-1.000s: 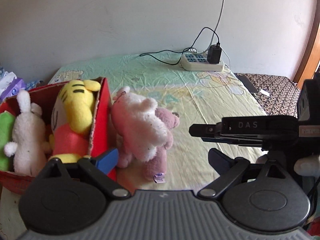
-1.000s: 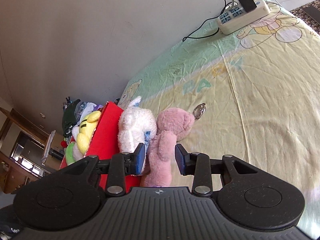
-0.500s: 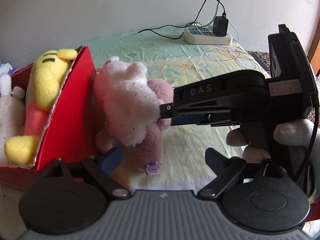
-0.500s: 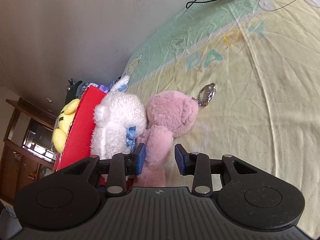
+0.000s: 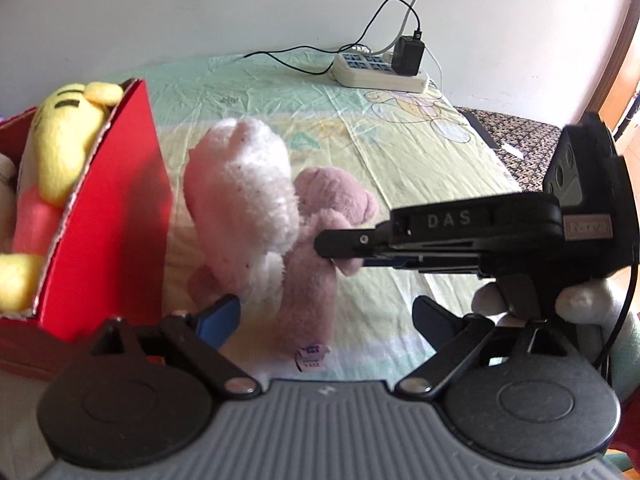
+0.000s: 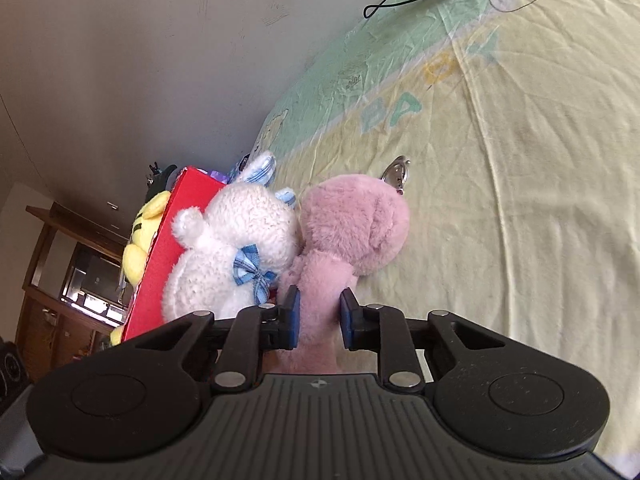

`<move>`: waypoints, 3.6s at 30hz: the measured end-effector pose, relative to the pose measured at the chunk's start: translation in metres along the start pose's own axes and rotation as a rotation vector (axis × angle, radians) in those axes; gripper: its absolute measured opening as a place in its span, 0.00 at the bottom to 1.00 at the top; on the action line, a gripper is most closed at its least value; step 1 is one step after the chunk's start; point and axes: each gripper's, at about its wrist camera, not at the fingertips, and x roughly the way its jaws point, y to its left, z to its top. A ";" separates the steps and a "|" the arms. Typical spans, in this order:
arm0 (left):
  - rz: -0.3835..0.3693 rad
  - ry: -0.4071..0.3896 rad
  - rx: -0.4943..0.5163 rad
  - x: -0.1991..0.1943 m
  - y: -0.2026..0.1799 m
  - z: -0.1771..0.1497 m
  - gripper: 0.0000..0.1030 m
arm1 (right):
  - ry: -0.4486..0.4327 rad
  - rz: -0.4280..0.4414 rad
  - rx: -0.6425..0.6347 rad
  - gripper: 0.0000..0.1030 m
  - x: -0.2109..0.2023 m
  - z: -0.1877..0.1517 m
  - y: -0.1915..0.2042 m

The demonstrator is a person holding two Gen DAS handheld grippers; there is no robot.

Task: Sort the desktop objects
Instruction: 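Grasp the mauve teddy bear by its body with the right gripper, then lift the mauve teddy bear and carry it over the red box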

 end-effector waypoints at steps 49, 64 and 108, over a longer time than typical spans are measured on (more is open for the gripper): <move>-0.389 0.150 0.077 0.073 -0.076 0.017 0.87 | -0.178 -0.029 0.283 0.31 -0.112 -0.026 -0.079; -0.409 0.073 0.023 0.003 -0.050 0.007 0.86 | -0.157 0.000 0.167 0.27 -0.120 -0.041 -0.017; -0.265 -0.255 0.002 -0.114 0.212 0.033 0.86 | -0.238 -0.096 -0.389 0.25 0.094 -0.022 0.254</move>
